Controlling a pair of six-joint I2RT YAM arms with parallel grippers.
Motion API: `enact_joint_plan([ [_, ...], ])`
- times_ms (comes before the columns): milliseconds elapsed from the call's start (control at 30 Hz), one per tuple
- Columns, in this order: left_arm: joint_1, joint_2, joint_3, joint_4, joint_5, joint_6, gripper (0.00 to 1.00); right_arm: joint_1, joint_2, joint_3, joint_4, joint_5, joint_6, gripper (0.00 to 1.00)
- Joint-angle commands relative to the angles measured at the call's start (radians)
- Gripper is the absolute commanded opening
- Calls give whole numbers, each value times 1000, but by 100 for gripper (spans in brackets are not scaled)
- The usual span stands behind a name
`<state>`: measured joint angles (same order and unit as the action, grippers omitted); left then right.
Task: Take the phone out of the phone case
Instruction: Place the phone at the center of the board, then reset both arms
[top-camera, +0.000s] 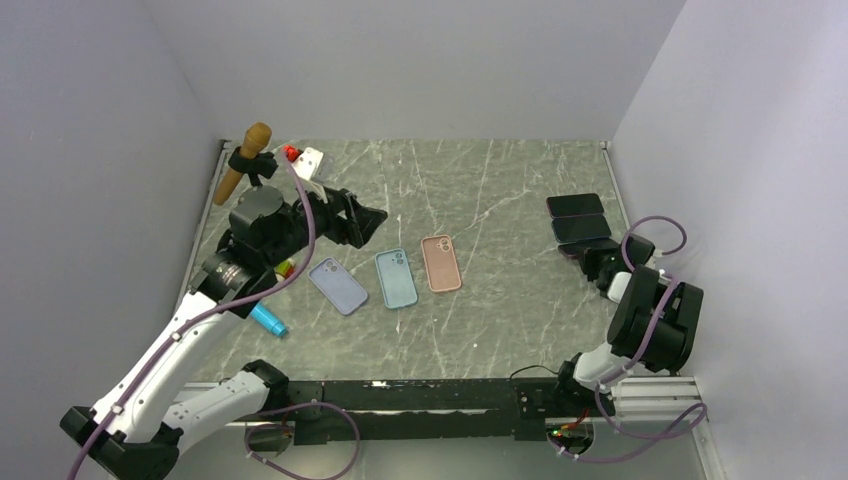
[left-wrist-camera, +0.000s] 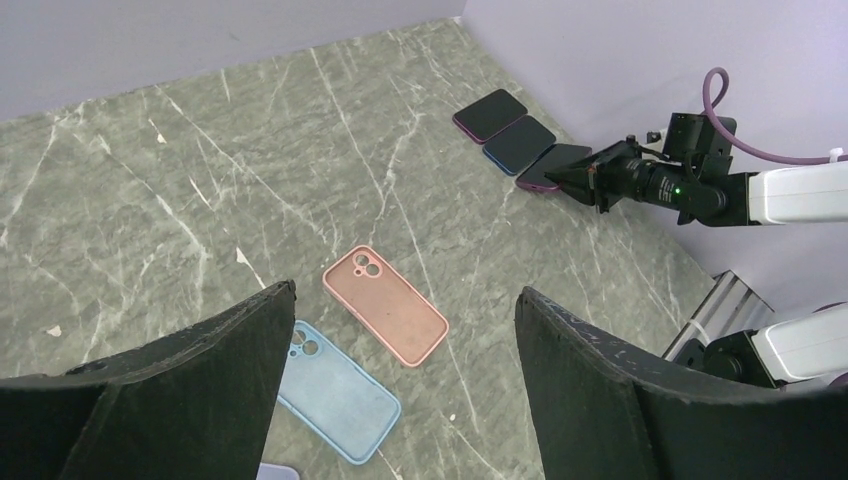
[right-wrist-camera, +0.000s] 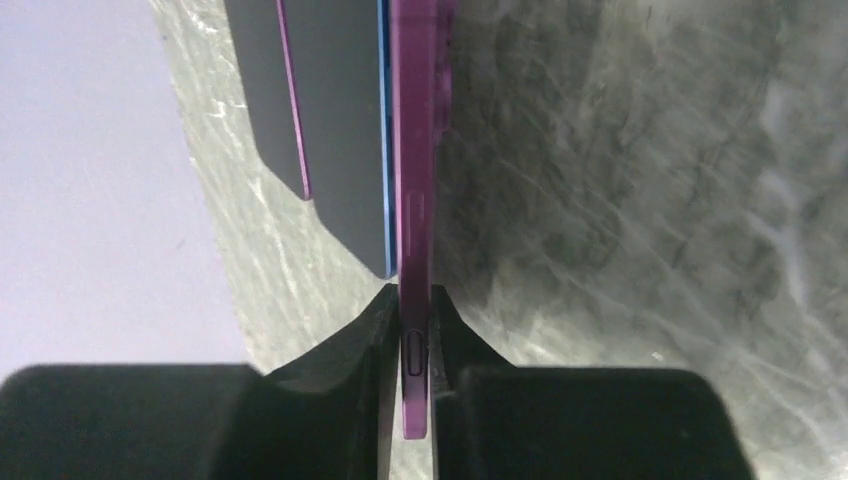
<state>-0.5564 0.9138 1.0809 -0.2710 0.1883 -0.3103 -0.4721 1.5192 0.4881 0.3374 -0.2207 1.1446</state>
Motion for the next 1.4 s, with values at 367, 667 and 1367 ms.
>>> enact_joint_plan([
  [367,61,30,-22,77,89,-42,81,-1,-172,-71,-216,20,-219,100],
  [667,77,65,-28,88,121,-53,81,3,-692,-153,-568,67,-399,100],
  [1367,30,-166,-212,165,-185,0,81,36,-1034,326,-1017,-384,-694,100],
])
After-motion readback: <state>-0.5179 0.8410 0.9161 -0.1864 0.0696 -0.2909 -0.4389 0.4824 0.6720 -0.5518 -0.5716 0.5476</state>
